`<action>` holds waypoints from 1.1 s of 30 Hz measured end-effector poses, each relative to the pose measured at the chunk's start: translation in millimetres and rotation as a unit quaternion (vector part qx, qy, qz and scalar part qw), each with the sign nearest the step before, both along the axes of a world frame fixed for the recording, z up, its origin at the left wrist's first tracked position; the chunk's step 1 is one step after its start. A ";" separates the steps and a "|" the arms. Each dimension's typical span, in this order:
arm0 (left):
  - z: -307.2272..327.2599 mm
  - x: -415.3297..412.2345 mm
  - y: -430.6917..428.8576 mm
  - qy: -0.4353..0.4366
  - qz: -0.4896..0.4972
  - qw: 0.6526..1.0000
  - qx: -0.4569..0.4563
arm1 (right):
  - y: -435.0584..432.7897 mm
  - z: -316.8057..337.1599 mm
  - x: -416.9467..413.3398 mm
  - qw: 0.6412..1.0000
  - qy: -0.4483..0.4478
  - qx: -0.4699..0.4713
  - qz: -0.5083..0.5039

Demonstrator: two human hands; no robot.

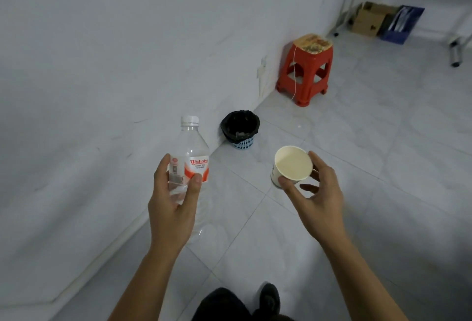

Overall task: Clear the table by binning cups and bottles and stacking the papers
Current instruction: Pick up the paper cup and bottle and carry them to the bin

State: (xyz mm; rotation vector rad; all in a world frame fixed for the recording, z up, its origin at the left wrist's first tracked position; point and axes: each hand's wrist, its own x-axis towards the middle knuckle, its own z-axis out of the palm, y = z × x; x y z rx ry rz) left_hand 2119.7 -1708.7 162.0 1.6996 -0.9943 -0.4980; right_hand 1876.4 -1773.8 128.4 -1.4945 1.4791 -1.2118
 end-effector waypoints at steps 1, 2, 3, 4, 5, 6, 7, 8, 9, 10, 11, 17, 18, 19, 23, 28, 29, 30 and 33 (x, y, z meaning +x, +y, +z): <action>0.4 7.0 -23.0 -0.001 0.012 1.000 -0.004 | -27.6 1.9 8.3 1.000 0.008 0.000 0.011; -0.9 14.2 -45.8 0.000 0.025 1.000 -0.010 | -54.6 2.4 16.7 1.000 0.017 0.002 0.021; -5.1 22.2 -69.6 0.006 0.037 0.999 -0.016 | -82.2 1.0 25.3 0.999 0.024 0.004 0.030; -11.2 30.2 -94.6 0.016 0.048 0.998 -0.021 | -110.0 -2.5 33.8 0.999 0.030 0.006 0.040; -18.7 37.9 -120.6 0.025 0.057 0.998 -0.024 | -137.8 -7.7 41.8 0.998 0.036 0.009 0.049; -27.9 46.1 -147.5 0.033 0.062 0.997 -0.021 | -165.4 -13.8 49.4 0.998 0.041 0.012 0.056; -37.9 54.9 -176.1 0.041 0.062 0.997 -0.013 | -194.0 -21.0 57.0 0.997 0.046 0.017 0.058; -47.4 63.3 -206.8 0.047 0.060 0.997 -0.005 | -223.5 -28.4 64.6 0.997 0.049 0.024 0.056; -57.8 72.1 -240.2 0.046 0.053 0.998 0.002 | -254.1 -36.4 72.0 0.997 0.053 0.029 0.051; -68.7 81.6 -276.2 0.046 0.046 0.998 0.009 | -286.0 -44.1 79.5 0.997 0.058 0.035 0.044; -79.3 91.6 -313.1 0.052 0.039 0.998 0.022 | -318.0 -51.9 86.8 0.996 0.062 0.046 0.036; -113.5 138.3 -523.0 0.068 -0.023 0.991 0.115 | -492.1 -81.8 129.7 0.989 0.099 0.106 0.014; -120.9 143.3 -554.0 0.069 -0.034 0.988 0.131 | -518.8 -86.8 136.6 0.988 0.107 0.112 0.014; -131.2 148.0 -583.5 0.069 -0.046 0.986 0.147 | -543.8 -94.4 143.3 0.986 0.115 0.119 0.015; -196.0 157.7 -677.8 0.079 -0.071 0.968 0.226 | -621.6 -155.4 164.4 0.974 0.134 0.180 0.005; -335.4 155.1 -760.1 0.138 -0.019 0.950 0.279 | -693.6 -306.0 182.9 0.952 0.141 0.271 0.008; -368.6 155.5 -772.0 0.150 -0.007 0.948 0.280 | -706.1 -339.9 185.9 0.947 0.141 0.287 0.011; -399.8 155.9 -782.6 0.162 0.003 0.946 0.280 | -718.1 -372.5 188.2 0.943 0.142 0.301 0.013; -491.2 158.8 -807.3 0.169 0.019 0.947 0.274 | -749.1 -467.2 197.1 0.931 0.157 0.327 0.026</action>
